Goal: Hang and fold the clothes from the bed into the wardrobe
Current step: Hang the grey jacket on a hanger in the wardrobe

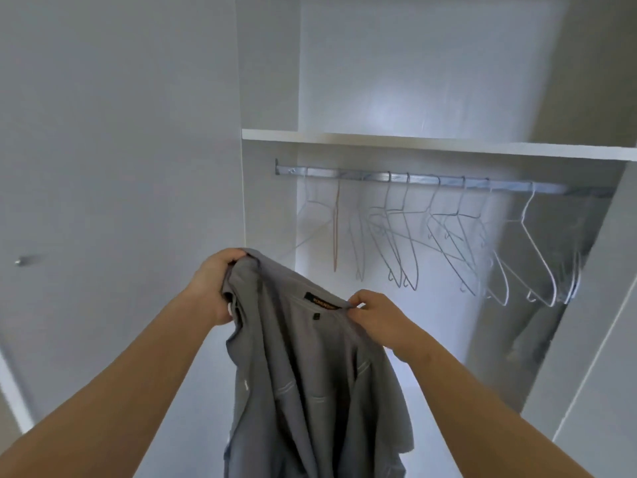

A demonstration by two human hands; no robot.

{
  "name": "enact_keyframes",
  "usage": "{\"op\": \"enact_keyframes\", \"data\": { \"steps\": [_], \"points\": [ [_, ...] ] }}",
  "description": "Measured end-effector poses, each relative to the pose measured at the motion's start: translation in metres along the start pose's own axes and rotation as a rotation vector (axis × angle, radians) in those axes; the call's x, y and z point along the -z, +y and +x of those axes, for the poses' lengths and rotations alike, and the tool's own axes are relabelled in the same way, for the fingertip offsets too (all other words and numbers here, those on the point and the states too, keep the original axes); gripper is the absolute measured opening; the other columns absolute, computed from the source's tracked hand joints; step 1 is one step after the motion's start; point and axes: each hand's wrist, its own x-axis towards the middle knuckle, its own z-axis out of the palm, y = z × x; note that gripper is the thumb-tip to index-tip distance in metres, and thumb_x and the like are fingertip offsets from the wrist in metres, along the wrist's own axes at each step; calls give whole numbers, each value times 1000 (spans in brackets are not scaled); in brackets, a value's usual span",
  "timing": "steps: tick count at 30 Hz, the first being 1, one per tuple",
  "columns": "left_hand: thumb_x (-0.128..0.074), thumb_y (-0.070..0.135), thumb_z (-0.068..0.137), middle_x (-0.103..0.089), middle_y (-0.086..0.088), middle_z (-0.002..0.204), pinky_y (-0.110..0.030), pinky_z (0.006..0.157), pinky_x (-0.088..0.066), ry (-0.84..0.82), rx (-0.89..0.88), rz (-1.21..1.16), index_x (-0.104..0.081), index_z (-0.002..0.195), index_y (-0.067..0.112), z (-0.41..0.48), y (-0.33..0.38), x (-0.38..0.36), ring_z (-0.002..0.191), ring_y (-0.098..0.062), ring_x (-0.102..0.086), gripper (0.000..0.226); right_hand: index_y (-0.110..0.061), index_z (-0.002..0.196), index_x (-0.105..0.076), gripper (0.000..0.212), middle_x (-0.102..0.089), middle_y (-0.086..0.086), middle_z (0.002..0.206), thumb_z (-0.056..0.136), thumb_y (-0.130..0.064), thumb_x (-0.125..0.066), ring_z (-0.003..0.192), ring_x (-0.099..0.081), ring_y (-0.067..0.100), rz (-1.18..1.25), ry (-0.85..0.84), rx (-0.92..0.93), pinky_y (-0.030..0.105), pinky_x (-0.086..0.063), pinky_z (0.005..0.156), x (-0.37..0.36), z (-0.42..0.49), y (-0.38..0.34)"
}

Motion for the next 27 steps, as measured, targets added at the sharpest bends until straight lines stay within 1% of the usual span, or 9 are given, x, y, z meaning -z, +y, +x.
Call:
{"op": "enact_keyframes", "data": {
  "steps": [4,7,13,17,20,22,23,25,27],
  "points": [
    [-48,26,89,-54,-5,60,-32,59,-44,37,3,-125,-55,68,12,31,16,6,59,-21,-50,26,-18,89,-57,14,-62,5,88,92,-8,-47,76,-57,19,107,-184,-66,24,-42,68,-33,46,-12],
    [-48,27,89,-49,-2,58,-28,54,-42,59,4,-132,-52,66,13,51,18,14,53,-18,-46,28,-14,90,-58,17,-61,4,84,90,-4,-44,69,-56,17,185,-145,-79,26,-41,65,-52,80,-20],
    [-48,29,90,-54,-2,42,-20,44,-46,105,-47,-148,-54,66,12,84,29,16,36,-16,-53,30,-17,86,-56,19,-59,0,81,92,-7,-42,65,-54,12,296,-99,-41,21,-43,59,-76,146,-40],
    [-50,30,91,-57,-2,43,-28,57,-45,156,-81,-173,-56,67,13,111,35,6,45,-18,-55,29,-12,97,-57,16,-56,3,84,92,-6,-42,66,-52,13,354,-86,-65,22,-44,59,-88,196,-45],
    [-52,30,91,-56,-2,43,-25,50,-48,201,-92,-211,-55,66,12,133,37,-4,43,-18,-55,31,0,111,-56,24,-51,5,76,92,-3,-42,64,-47,14,419,-55,-130,30,-48,63,-97,239,-45],
    [-53,30,91,-56,-5,53,-26,53,-48,235,-116,-226,-56,69,11,148,39,-12,49,-18,-55,29,9,121,-51,32,-46,6,72,91,0,-43,63,-44,16,492,-40,-197,33,-49,66,-100,267,-45],
    [-54,30,91,-56,-6,60,-29,57,-47,248,-129,-234,-57,72,10,155,40,-15,55,-19,-54,27,10,124,-48,34,-49,9,76,92,-1,-44,67,-48,18,536,-50,-241,34,-50,73,-101,279,-46],
    [-52,29,92,-56,-7,67,-30,61,-48,262,-157,-241,-58,75,10,168,44,-23,61,-20,-54,26,5,129,-44,39,-55,18,106,93,-8,-49,94,-56,28,621,-88,-328,38,-46,91,-102,301,-48],
    [-52,29,92,-56,-7,68,-30,61,-47,277,-175,-239,-58,76,10,180,46,-29,61,-20,-53,25,-2,134,-39,45,-47,18,124,93,-15,-53,107,-48,28,710,-117,-392,35,-39,92,-104,320,-49]
  ]
}}
